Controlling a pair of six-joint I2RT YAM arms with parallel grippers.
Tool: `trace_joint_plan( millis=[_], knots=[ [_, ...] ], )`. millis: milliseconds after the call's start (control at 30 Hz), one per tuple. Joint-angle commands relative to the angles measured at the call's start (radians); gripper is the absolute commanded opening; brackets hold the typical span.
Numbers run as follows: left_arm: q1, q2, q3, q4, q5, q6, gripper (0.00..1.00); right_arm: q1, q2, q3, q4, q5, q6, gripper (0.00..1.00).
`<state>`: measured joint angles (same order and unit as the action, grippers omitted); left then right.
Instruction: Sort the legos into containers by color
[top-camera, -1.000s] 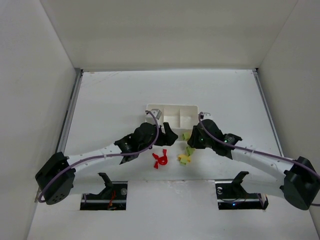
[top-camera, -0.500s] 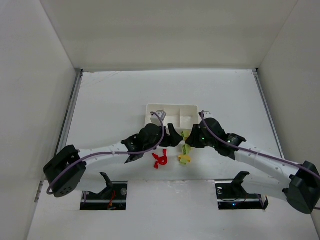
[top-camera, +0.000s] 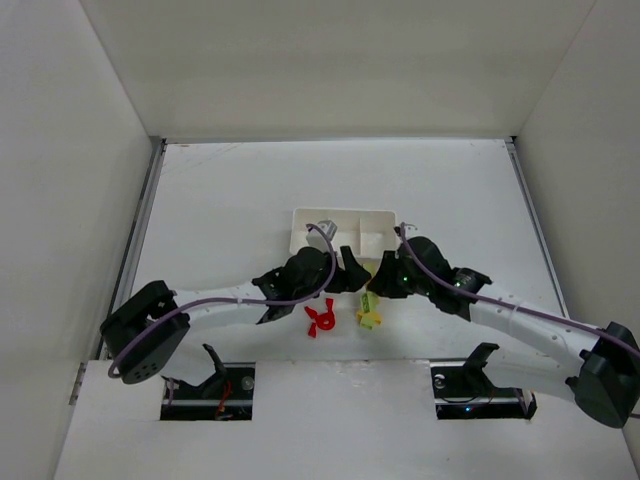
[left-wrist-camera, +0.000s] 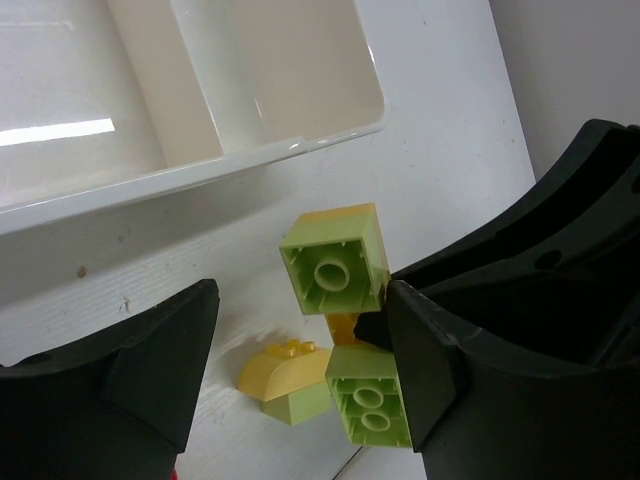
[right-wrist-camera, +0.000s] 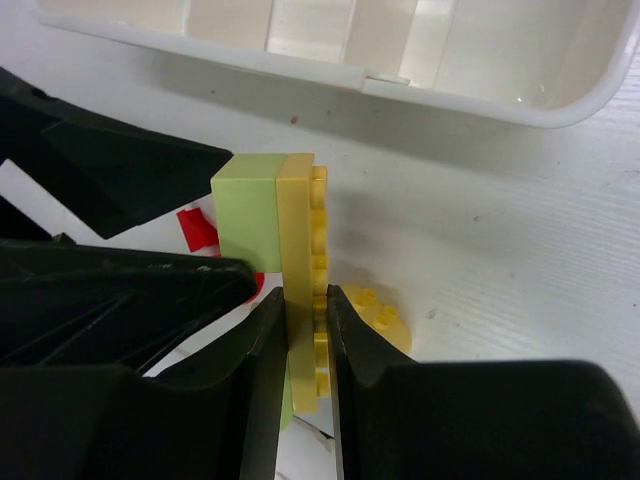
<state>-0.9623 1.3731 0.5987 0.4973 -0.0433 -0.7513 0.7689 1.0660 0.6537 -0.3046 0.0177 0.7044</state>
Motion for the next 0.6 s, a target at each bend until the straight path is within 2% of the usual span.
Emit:
trace_joint_plan(
  millis=[0, 167, 567],
  knots=[
    [-0.002, 0.009, 0.047, 0.079, 0.010, -0.023, 0.64, 0.019, -0.017, 0.017, 0.058, -0.024, 0.010, 0.25],
    [0.009, 0.009, 0.035, 0.122, 0.020, -0.039, 0.47, 0.020, -0.018, 0.011, 0.059, -0.027, 0.010, 0.25],
    [0.000, 0.041, 0.038, 0.162, 0.033, -0.069, 0.46, 0.016, -0.057, -0.008, 0.082, -0.050, 0.027, 0.23]
  ],
)
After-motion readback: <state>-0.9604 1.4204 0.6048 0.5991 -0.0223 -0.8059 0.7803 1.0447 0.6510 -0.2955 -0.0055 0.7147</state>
